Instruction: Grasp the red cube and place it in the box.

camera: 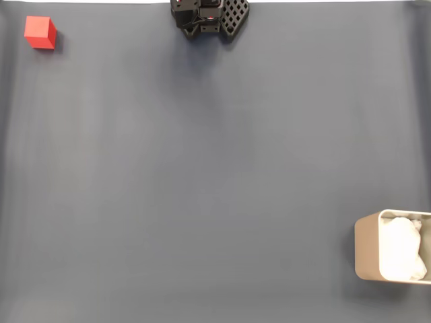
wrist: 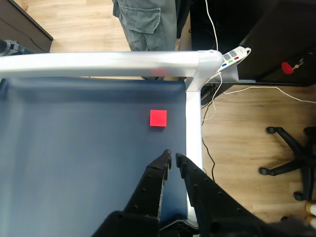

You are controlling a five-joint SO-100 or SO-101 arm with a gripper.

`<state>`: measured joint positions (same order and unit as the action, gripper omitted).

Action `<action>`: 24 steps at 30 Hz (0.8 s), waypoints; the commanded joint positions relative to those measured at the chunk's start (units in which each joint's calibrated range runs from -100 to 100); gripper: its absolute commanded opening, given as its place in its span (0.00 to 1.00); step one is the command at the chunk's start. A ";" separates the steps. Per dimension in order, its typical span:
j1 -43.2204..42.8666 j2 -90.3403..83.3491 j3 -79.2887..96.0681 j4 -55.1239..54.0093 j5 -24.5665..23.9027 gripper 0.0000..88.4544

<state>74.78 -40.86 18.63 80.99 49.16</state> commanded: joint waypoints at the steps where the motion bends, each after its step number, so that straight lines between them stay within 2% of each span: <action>1: 1.15 -1.43 0.44 -1.72 0.15 0.06; 15: 2.92 -3.59 8.56 -3.86 0.44 0.17; 24: 2.14 -2.12 11.21 -8.20 -1.71 0.24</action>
<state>77.23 -42.94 29.84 74.94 48.38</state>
